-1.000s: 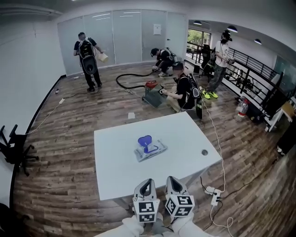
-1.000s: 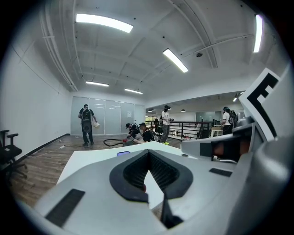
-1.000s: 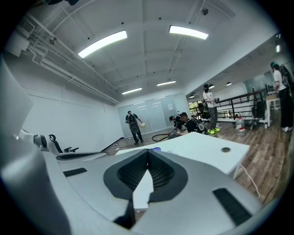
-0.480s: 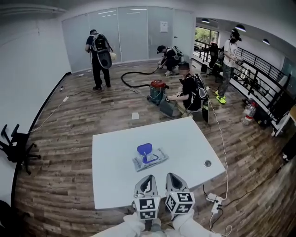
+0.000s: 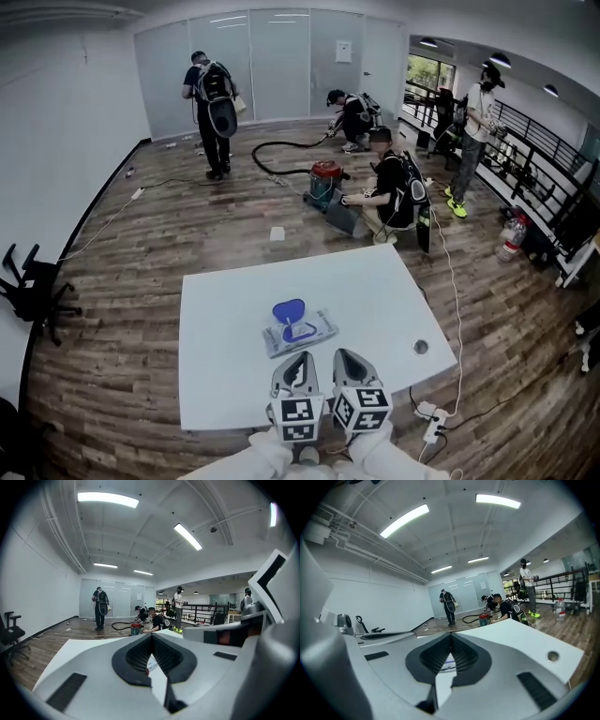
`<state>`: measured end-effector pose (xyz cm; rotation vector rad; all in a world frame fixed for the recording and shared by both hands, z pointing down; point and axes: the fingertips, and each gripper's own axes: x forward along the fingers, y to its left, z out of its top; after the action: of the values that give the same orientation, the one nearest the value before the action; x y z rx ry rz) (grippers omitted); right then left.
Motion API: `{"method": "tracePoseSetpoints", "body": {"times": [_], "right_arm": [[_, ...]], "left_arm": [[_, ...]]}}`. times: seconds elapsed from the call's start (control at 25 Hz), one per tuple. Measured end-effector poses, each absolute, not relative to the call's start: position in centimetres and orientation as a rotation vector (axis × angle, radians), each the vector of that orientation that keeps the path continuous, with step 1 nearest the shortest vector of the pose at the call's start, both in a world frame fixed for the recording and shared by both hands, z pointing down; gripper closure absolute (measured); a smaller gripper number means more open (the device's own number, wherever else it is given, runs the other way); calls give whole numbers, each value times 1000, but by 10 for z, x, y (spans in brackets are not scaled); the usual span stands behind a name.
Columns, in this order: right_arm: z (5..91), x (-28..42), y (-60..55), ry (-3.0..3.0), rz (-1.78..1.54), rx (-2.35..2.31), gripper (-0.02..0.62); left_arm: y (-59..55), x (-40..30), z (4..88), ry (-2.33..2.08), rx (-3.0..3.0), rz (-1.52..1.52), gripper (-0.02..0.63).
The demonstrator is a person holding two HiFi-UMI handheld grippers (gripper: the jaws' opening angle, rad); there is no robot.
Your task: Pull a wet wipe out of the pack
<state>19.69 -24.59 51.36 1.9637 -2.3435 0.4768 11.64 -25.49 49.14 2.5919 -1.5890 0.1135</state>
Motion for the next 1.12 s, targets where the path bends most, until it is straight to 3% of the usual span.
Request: {"method": "tracePoseSetpoints", "body": {"times": [1.12], "right_arm": [[590,179,-311,-2320,732,1790,586]], "left_arm": [[-313,67,542,-1724,2370,231,606]]}}
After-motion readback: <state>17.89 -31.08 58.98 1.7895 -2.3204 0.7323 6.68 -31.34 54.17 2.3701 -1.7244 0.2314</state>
